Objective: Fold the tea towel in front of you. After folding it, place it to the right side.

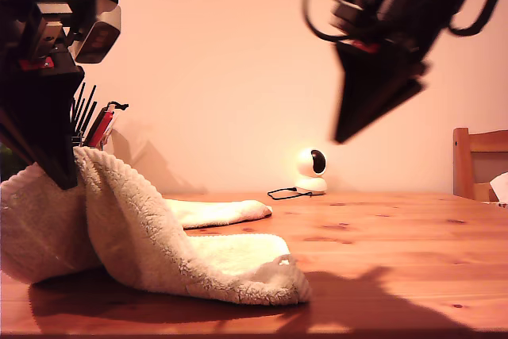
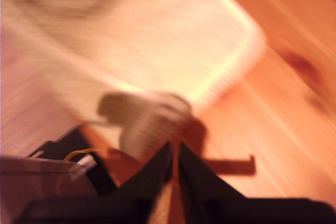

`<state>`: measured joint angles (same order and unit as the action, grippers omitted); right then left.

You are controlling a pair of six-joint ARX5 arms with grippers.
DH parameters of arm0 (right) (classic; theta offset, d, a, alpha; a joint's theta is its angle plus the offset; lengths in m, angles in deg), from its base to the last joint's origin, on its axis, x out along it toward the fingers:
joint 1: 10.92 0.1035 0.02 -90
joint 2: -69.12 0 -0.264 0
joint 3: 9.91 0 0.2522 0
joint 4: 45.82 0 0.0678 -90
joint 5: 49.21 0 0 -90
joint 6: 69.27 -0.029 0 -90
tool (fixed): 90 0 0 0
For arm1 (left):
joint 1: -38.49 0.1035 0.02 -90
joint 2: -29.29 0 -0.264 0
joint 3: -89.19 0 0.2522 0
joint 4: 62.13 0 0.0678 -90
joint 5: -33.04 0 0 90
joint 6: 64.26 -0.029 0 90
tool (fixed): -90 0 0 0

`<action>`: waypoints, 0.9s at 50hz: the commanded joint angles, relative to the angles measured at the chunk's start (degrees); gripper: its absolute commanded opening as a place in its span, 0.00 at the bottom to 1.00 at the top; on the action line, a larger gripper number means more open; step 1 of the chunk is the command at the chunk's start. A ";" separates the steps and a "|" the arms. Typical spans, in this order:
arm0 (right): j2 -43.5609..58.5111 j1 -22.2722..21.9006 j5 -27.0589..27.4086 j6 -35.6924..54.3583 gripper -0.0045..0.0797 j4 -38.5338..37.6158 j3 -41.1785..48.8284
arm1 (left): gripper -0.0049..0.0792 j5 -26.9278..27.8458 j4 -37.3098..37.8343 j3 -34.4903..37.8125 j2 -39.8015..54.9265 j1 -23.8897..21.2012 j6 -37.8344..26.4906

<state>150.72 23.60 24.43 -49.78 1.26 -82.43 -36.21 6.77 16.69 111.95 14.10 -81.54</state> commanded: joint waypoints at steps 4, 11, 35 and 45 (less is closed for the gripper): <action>2.43 3.13 -5.07 4.85 0.30 -8.20 1.51 | 0.03 0.02 1.22 0.70 0.24 -0.24 -4.37; 5.90 5.05 -8.81 8.17 0.37 -16.63 1.51 | 0.03 -1.11 2.16 0.70 0.24 -2.10 -8.55; 12.72 12.02 -17.27 9.03 0.41 -19.76 1.29 | 0.03 -12.44 -1.01 0.70 0.24 -9.73 -13.18; 15.15 13.46 -17.09 9.01 0.41 -22.62 1.27 | 0.03 -13.60 -1.22 0.68 0.22 -12.35 -13.81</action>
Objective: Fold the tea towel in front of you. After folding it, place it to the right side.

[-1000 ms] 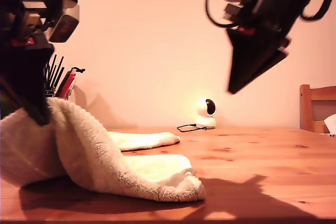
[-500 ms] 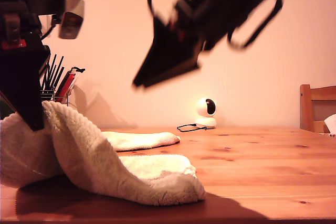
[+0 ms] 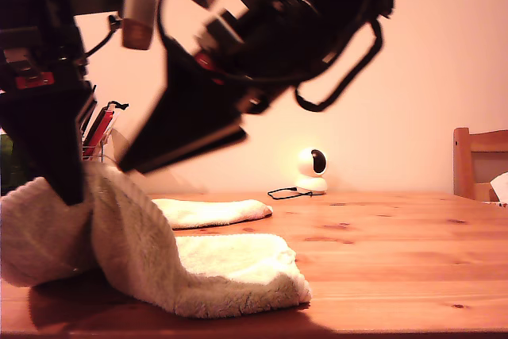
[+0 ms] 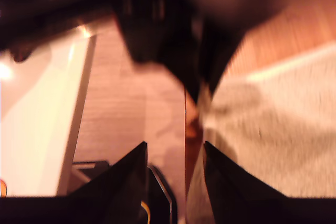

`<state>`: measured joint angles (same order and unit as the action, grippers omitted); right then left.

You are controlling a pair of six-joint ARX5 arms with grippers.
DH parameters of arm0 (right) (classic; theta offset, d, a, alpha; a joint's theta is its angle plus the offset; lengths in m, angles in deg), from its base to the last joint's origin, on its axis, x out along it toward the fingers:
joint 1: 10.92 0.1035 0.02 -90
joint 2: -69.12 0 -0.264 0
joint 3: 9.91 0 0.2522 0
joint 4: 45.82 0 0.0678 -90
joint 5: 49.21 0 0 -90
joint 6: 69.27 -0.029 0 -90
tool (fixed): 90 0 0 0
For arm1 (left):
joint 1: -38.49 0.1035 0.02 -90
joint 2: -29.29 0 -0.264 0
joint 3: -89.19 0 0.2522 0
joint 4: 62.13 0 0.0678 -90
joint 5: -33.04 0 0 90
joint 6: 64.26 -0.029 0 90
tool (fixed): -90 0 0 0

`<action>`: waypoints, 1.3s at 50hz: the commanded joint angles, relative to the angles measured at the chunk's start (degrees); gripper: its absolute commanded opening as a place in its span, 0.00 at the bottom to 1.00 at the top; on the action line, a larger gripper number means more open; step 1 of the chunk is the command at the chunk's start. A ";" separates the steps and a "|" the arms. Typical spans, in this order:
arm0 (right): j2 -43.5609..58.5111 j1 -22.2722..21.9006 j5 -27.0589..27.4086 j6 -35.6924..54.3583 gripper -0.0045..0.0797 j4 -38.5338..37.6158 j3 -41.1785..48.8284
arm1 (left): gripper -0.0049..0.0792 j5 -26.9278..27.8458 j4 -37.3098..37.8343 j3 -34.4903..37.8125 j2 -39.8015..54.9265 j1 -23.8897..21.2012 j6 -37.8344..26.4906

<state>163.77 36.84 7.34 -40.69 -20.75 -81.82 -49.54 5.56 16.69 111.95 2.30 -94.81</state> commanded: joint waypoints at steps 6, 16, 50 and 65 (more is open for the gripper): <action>3.69 0.22 0.98 -0.07 0.41 -1.01 0.66 | 0.03 -1.68 0.39 0.68 0.15 -1.16 -0.59; 6.84 0.22 1.07 -0.07 0.41 -2.08 0.66 | 0.03 -1.92 0.55 0.66 -0.35 -1.22 -0.81; 10.86 -2.34 5.20 2.95 0.40 -3.48 0.66 | 0.03 -6.95 3.58 0.66 -8.85 -1.05 -1.01; 10.86 -5.22 5.55 3.45 0.36 -1.51 0.66 | 0.03 -11.41 5.95 0.66 -8.96 -1.05 -0.96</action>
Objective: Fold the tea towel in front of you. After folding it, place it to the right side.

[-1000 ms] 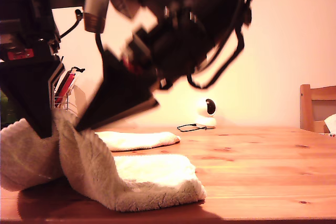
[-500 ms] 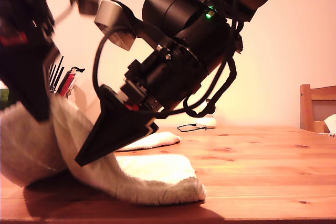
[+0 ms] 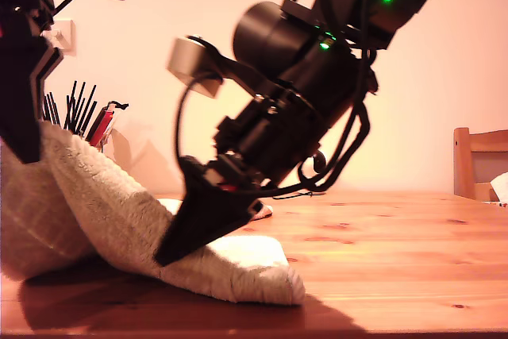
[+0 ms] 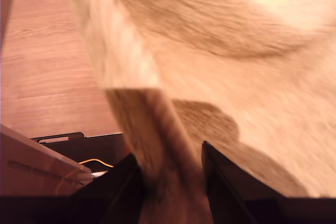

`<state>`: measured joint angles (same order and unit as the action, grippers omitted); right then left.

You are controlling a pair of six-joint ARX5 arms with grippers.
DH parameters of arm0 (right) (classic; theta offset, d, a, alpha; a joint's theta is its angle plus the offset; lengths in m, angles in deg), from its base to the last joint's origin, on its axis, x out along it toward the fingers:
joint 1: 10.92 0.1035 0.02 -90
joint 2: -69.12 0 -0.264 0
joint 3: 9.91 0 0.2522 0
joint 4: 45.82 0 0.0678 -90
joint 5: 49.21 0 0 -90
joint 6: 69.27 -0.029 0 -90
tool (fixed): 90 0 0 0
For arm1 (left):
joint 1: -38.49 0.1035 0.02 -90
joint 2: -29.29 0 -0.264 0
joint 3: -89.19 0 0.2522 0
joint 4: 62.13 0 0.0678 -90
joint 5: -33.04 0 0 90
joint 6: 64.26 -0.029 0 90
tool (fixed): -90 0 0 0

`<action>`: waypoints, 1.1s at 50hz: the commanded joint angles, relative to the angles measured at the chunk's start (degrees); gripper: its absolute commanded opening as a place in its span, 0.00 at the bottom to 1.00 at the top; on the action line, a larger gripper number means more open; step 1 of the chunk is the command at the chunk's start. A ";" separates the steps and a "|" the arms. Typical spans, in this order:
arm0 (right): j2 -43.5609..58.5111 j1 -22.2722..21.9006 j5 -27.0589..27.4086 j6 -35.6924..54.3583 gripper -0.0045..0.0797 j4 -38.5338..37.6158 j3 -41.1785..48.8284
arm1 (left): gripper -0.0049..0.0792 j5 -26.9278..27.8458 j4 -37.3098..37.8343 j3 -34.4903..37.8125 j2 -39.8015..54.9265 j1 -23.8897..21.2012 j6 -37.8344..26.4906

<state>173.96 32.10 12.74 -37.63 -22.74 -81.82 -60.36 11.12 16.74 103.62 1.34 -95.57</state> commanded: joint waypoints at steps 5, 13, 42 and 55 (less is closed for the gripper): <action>0.68 -1.09 0.15 0.39 0.34 1.27 0.66 | 0.03 -1.29 0.39 0.61 -0.63 -0.09 -0.17; 0.68 -1.33 0.13 0.33 0.31 2.10 0.66 | 0.03 -1.64 0.04 0.61 -0.61 1.27 -0.13; -3.28 -2.64 2.43 0.02 0.04 15.52 -4.76 | 0.03 5.22 -1.57 0.61 -0.42 5.18 2.12; -6.64 -2.56 4.52 -0.09 0.04 28.74 -4.76 | 0.03 18.27 4.70 0.63 -0.39 5.16 3.43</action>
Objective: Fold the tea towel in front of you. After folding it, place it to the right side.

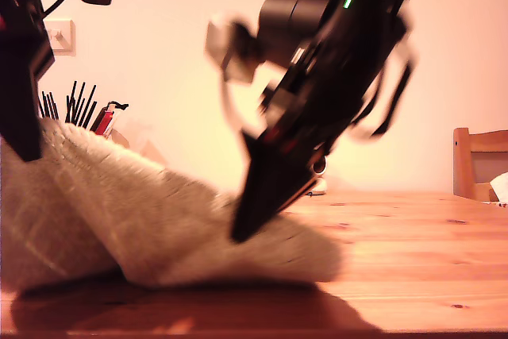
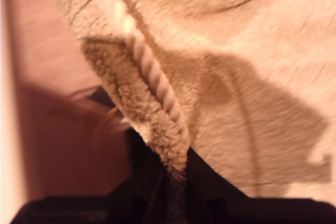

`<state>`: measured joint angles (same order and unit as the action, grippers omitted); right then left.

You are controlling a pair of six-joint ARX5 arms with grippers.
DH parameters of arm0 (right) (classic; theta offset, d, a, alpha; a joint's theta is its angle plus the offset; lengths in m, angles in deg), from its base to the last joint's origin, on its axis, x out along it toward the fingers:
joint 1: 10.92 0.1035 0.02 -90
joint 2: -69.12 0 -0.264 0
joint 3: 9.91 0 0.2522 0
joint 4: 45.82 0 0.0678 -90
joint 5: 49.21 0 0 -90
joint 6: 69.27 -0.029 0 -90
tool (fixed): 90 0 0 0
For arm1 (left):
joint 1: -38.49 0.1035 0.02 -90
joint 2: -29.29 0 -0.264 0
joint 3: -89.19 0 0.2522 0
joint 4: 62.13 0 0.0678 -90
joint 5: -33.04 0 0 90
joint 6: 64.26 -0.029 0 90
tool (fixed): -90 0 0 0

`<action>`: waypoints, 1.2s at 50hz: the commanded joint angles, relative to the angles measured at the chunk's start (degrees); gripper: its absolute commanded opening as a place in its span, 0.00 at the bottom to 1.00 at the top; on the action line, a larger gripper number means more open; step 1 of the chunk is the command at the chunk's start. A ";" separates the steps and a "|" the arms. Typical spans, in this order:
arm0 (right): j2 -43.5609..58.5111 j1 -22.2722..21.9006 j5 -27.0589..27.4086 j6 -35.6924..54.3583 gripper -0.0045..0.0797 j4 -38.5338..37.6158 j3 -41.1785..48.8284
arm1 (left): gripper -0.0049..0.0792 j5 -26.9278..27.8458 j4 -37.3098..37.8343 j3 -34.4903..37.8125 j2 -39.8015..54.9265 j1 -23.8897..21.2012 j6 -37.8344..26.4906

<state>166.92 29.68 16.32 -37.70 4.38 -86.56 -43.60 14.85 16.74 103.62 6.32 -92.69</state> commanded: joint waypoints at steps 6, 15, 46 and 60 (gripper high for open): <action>0.17 0.04 1.11 -0.02 0.04 4.59 -0.02 | 0.03 5.44 1.40 0.63 0.02 0.20 0.52; 0.11 -0.02 1.20 -0.42 0.04 5.64 -0.37 | 0.03 6.19 -3.15 0.68 5.16 0.42 -1.49; 0.13 -6.47 8.44 -0.26 0.04 -5.60 -2.91 | 0.03 6.80 -15.98 0.59 20.20 10.82 -9.25; 2.16 -9.16 8.44 0.00 0.04 -12.74 -2.91 | 0.03 7.63 -21.03 0.59 20.20 14.56 -11.15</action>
<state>166.94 22.46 23.97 -37.70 -7.88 -89.29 -35.07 -6.06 16.74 123.84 19.81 -103.33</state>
